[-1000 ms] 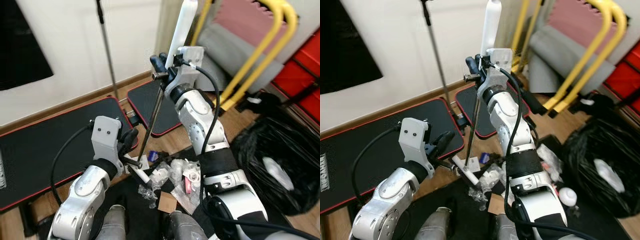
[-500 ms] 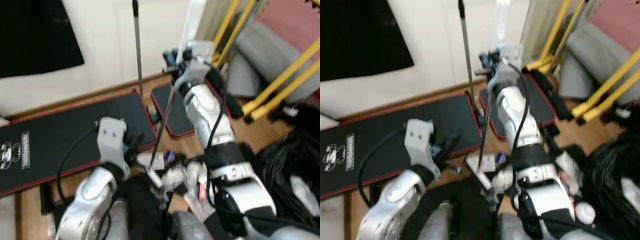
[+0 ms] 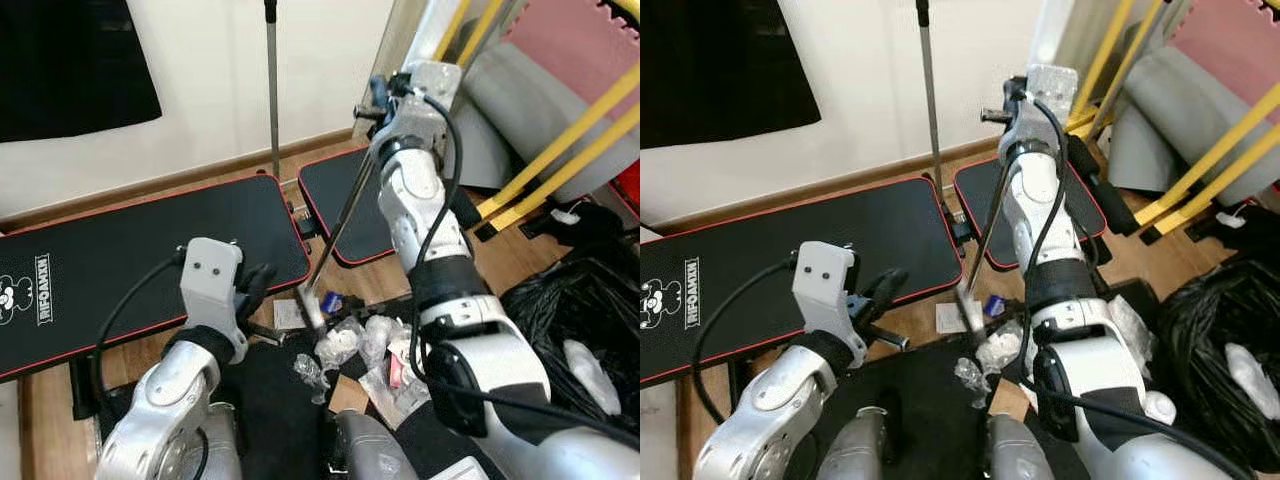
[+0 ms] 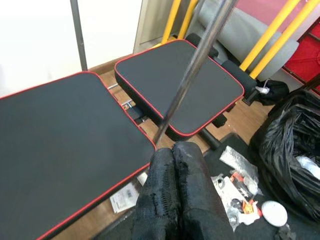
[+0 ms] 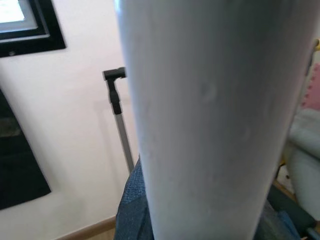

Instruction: Sweep floor

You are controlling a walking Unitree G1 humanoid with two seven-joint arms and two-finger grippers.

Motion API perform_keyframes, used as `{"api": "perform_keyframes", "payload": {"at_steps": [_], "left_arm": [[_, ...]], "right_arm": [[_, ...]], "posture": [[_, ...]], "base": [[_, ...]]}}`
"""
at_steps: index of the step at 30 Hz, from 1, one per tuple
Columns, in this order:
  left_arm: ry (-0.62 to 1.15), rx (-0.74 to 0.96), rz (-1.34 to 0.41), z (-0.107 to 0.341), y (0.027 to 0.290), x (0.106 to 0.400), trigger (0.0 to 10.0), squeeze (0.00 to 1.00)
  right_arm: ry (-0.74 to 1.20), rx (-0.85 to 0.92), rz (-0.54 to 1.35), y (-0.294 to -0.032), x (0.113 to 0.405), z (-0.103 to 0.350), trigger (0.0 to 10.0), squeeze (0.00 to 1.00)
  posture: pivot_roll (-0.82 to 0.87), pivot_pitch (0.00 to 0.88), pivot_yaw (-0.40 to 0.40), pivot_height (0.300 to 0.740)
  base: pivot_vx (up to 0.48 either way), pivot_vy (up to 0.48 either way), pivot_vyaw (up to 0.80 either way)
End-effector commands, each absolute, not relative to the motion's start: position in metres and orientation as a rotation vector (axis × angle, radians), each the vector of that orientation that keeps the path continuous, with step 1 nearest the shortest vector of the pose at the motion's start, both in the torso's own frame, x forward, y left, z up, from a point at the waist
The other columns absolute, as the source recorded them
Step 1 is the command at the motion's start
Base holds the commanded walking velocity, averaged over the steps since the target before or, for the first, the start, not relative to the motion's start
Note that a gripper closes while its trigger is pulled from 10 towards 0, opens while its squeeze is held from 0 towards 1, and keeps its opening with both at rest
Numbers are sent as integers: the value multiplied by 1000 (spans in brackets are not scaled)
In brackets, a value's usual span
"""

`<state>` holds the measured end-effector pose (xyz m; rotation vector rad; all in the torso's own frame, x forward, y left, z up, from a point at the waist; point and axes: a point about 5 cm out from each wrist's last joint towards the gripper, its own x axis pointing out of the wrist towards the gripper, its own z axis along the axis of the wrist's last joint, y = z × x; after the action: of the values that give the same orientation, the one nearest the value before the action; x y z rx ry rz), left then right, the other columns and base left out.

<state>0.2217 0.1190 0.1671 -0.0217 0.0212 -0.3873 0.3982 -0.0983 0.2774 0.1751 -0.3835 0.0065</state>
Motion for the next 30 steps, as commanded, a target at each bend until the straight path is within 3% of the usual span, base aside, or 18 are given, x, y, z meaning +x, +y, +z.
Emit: {"api": "perform_keyframes", "payload": {"at_steps": [1,14,30], "left_arm": [[46,-15,-394,164,117,216,10000,0],[40,-22,-406,180,118,178,10000,0],[96,-38,-426,181,114,162,10000,0]], "right_arm": [[-427,199,-22,-105,398,284,10000,0],[-446,278,-82,-113,407,289,10000,0],[-375,350,-98,-118,414,274,10000,0]], "posture": [[-35,370,-189,740],[0,490,-193,740],[-5,505,-185,740]], "base": [[0,0,0],[0,0,0],[142,0,0]]}}
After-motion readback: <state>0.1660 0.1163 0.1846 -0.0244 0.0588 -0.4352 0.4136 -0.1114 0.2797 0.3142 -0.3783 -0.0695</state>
